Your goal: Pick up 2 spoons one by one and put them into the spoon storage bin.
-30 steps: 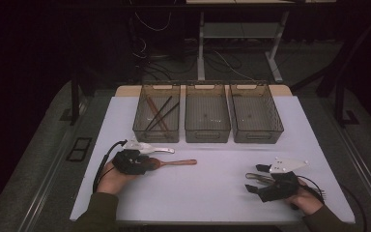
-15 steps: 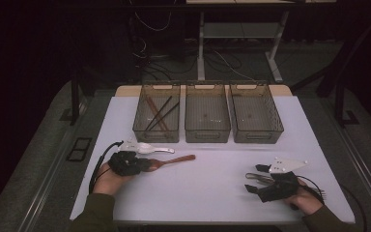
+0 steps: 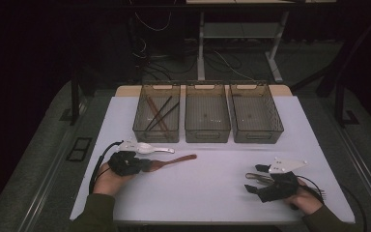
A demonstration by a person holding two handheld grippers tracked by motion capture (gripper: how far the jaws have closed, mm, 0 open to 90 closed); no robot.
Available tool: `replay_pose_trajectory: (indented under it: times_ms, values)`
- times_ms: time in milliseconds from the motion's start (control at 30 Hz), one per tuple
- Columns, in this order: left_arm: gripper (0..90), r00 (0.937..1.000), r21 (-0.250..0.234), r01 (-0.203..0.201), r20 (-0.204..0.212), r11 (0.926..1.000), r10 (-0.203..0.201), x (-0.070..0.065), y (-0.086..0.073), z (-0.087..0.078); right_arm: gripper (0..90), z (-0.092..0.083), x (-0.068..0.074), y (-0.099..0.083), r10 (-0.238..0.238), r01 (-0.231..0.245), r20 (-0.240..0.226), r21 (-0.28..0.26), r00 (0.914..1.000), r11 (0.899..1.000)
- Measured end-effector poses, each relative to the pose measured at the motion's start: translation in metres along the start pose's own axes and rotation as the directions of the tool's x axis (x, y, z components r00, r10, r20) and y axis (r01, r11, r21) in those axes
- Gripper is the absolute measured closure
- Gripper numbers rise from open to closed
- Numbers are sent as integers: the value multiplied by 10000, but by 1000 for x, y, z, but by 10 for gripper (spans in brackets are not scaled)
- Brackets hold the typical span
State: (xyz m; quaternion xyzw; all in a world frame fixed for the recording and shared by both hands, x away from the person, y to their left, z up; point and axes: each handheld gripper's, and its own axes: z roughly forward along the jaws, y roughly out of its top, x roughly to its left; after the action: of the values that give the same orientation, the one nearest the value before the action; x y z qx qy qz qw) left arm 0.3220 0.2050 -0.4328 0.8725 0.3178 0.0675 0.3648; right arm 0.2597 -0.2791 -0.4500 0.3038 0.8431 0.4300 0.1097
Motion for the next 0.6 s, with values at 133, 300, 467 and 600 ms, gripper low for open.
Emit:
replay_pose_trajectory:
  times_ms: [133, 300, 467, 600]
  values:
    - [822, 10000, -22, -79, 29, 10000, 79, -1, 2, 1, 156, 0, 0, 0, -28, 28, 8, 2, 10000, 10000]
    - [823, 9999, -252, -123, 59, 9996, 124, -3, 4, 0, 156, 0, 0, 0, -29, 29, 3, 3, 10000, 10000]
    - [823, 9999, -671, 3, 101, 9977, 4, -7, 8, -2, 156, 0, 0, 0, -43, 43, -8, 10, 10000, 10000]
    - [823, 9999, -882, 80, 150, 9961, -67, -12, 12, -3, 156, 0, 0, 0, -55, 55, -26, 13, 10000, 10000]
